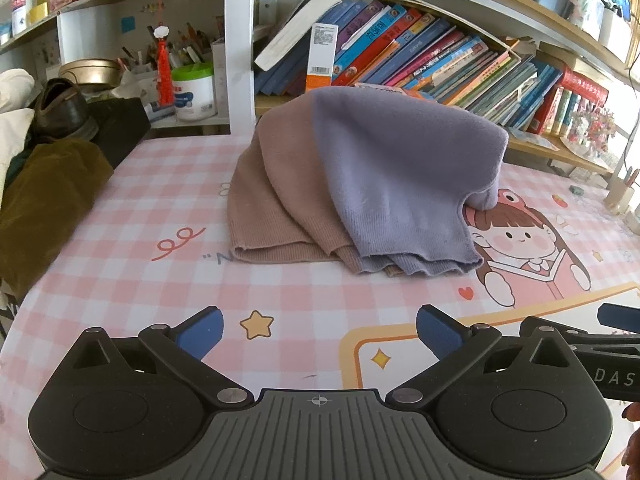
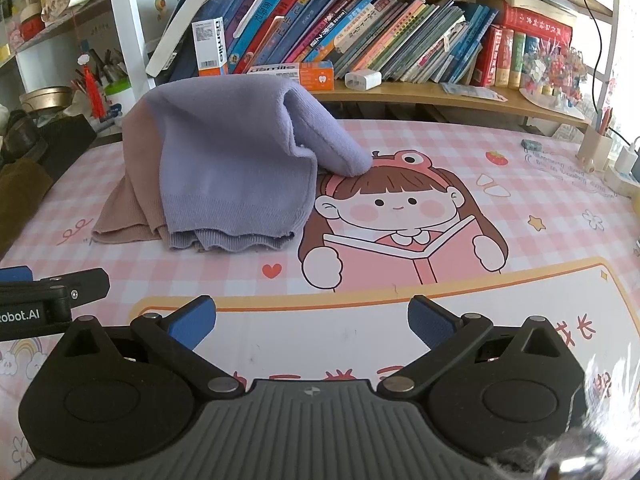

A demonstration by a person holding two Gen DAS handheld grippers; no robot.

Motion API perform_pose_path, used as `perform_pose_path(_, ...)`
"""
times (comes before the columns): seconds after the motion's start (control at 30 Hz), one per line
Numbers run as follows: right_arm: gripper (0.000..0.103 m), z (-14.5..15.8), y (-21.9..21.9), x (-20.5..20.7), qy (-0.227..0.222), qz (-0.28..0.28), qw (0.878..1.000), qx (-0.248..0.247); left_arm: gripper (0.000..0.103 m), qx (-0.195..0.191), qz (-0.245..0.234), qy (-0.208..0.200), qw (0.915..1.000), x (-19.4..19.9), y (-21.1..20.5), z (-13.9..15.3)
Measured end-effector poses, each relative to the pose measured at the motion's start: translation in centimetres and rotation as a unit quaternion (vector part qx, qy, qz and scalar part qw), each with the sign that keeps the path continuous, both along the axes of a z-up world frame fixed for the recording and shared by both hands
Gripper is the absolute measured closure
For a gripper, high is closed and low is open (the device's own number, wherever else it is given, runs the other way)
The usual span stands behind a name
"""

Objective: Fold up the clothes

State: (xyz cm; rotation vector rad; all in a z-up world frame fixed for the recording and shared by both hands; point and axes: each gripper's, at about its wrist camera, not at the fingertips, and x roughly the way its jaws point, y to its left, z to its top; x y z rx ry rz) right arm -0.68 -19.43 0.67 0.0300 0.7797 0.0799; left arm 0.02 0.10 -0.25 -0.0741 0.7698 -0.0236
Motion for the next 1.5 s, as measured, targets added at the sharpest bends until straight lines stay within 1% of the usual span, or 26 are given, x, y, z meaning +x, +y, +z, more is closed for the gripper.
perform_pose_path(0.33, 0.000, -0.06, -0.33, 0.02, 0.006, -0.001, 1.000, 0.005, 0.000, 0.008, 0.003, 0.005, 0.9999, 0.08, -0.23, -0.01)
perform_pose_path(1.5, 0.000, -0.16, -0.30, 0.36, 0.013, 0.001, 1.000, 0.004, 0.000, 0.014, 0.008, 0.011, 0.9998, 0.27, -0.30, 0.09)
